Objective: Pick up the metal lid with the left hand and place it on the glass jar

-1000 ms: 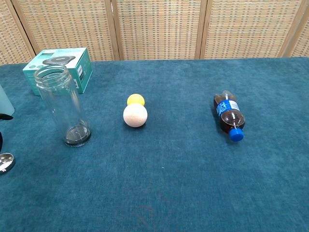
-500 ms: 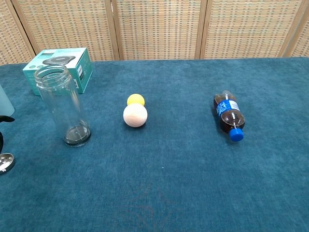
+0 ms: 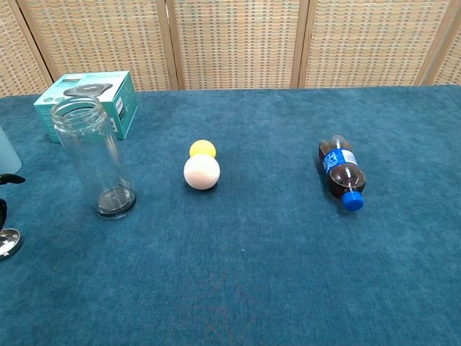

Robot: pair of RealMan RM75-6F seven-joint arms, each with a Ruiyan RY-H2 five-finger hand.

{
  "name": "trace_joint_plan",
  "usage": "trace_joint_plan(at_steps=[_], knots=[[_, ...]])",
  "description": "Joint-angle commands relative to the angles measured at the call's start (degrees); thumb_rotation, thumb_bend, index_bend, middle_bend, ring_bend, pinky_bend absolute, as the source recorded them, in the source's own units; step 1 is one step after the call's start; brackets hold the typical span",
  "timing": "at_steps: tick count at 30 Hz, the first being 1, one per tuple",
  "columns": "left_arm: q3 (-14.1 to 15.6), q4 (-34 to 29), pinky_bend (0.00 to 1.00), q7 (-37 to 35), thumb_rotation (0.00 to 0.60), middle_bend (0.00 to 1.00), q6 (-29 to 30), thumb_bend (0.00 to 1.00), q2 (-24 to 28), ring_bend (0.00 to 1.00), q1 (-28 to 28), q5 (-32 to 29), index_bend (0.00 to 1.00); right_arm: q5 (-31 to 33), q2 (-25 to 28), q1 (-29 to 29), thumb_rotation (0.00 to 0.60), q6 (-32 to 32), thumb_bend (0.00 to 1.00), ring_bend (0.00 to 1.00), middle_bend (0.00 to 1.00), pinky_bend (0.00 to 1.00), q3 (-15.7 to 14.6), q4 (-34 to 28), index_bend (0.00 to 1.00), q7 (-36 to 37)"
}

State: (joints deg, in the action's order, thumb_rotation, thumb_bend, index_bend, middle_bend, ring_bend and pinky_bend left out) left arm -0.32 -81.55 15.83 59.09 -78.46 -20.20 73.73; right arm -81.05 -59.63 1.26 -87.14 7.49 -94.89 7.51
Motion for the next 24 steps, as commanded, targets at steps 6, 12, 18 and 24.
trace_joint_plan(at_steps=[6, 12, 18, 24], knots=[[-0.1, -0.7, 0.0, -0.5, 0.6, 0.0, 0.8, 0.44, 0.6, 0.0, 0.1, 0.0, 0.57, 0.0, 0.2, -0.1, 0.6, 0.0, 0.0, 0.0, 0.0, 0.0, 0.0, 0.0, 0.0, 0.4], [-0.5, -2.9, 0.0, -2.6, 0.6, 0.0, 3.4, 0.44, 2.5, 0.0, 0.5, 1.9, 0.58, 0.1, 0.3, 0.0, 0.6, 0.2, 0.0, 0.0, 0.0, 0.0, 0.0, -0.1, 0.0, 0.5], [-1.5, -7.6, 0.0, -5.8, 0.6, 0.0, 7.6, 0.44, 6.4, 0.0, 1.1, 5.0, 0.58, 0.2, 0.4, -0.1, 0.6, 0.1, 0.0, 0.0, 0.0, 0.0, 0.0, -0.2, 0.0, 0.8], [-7.3, -19.6, 0.0, -10.5, 0.6, 0.0, 15.1, 0.44, 16.6, 0.0, -0.2, 10.6, 0.6, 0.1, 0.8, -0.4, 0.6, -0.4, 0.0, 0.0, 0.0, 0.0, 0.1, -0.3, 0.0, 1.5]])
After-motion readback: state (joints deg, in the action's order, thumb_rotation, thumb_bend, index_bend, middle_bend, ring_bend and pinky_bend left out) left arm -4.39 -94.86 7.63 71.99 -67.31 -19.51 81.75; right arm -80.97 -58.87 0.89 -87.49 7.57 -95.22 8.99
